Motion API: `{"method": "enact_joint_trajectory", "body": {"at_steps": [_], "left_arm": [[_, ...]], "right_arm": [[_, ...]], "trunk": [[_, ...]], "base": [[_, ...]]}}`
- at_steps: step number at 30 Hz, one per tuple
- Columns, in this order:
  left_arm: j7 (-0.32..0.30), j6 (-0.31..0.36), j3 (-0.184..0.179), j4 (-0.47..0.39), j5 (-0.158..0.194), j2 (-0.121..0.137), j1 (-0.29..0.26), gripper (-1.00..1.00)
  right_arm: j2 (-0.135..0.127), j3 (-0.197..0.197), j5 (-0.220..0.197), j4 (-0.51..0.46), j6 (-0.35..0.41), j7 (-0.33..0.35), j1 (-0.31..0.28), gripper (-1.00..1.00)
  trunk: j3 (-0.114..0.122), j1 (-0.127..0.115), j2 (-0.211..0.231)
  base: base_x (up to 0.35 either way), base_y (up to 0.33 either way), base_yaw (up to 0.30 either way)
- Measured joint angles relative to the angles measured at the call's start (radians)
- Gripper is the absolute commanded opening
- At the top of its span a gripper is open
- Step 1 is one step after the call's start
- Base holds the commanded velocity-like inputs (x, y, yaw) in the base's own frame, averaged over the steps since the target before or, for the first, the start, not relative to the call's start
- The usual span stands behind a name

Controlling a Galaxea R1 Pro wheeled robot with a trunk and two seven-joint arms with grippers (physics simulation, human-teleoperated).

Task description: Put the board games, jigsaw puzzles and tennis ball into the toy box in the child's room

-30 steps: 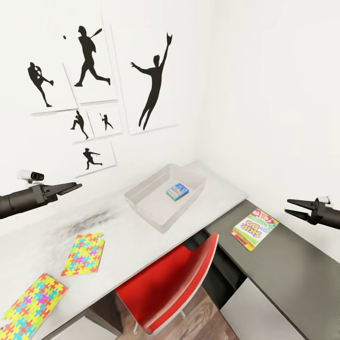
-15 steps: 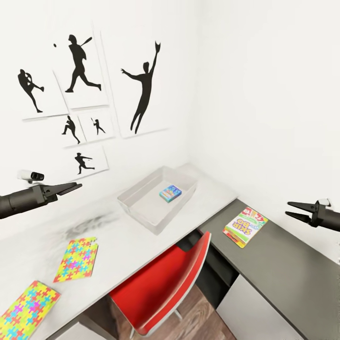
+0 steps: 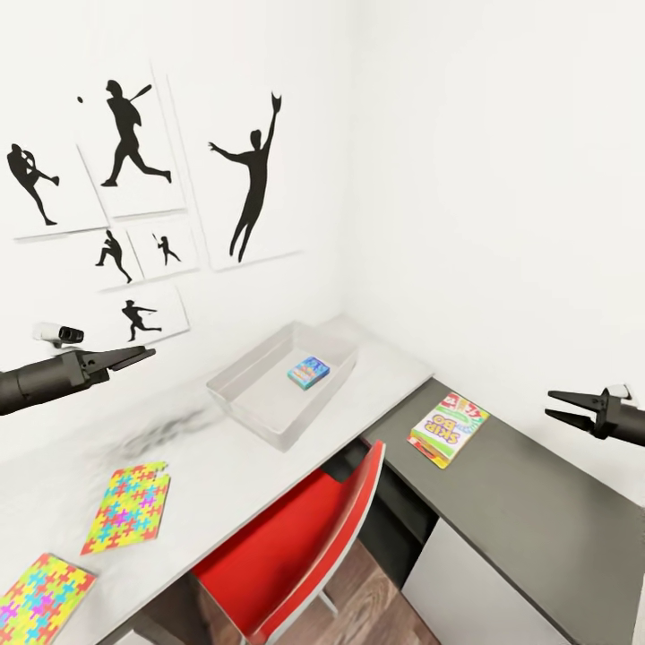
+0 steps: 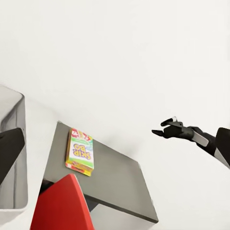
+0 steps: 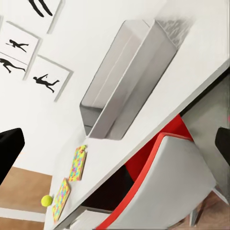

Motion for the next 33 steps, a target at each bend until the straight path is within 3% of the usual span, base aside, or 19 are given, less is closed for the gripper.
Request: {"method": "enact_joint_trajectory", "body": {"at_steps": [13,33], "left_arm": [[0.000,0.000,0.000,0.000,-0.002,0.000,0.000,1.00],[0.000,0.000,0.000,0.000,-0.003,0.000,0.000,1.00]], "right_arm": [[0.002,0.000,0.000,0.001,0.002,-0.003,0.006,1.00],[0.002,-0.001,-0.001,0.005,0.001,-0.005,0.015,1.00]], "trunk": [[0.013,0.000,0.000],[0.018,0.000,0.000]], "base": [[-0.031,0.000,-0.111],[-0.142,0.000,-0.266]]}}
